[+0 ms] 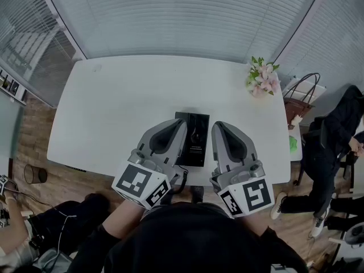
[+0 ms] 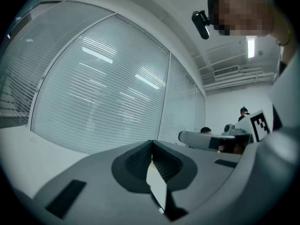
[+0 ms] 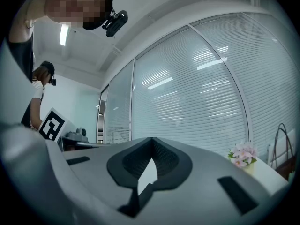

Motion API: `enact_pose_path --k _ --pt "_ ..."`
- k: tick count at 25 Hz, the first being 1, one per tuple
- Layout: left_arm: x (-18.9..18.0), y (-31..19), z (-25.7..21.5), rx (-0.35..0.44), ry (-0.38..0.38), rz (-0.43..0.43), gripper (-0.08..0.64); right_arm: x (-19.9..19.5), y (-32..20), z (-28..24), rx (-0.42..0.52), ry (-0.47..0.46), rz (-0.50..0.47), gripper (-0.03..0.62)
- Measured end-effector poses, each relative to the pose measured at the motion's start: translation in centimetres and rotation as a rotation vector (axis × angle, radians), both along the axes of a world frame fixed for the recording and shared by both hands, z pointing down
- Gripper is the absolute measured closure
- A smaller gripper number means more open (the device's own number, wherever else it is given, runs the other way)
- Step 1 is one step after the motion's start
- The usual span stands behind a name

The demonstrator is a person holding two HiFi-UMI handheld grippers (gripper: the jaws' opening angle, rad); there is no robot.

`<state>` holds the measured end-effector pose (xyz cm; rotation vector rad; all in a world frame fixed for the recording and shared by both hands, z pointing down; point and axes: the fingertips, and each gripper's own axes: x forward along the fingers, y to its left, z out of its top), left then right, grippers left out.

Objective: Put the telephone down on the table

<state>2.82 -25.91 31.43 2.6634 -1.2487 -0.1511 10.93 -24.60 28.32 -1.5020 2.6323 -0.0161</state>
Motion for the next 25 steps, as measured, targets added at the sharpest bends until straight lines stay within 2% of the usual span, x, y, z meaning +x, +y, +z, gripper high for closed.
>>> enact_pose_path --k 25 --pt "0.28 -0.16 -0.27 0.005 0.002 0.01 0.546 0.25 -0.01 0.02 0.004 -0.005 0.006 0.588"
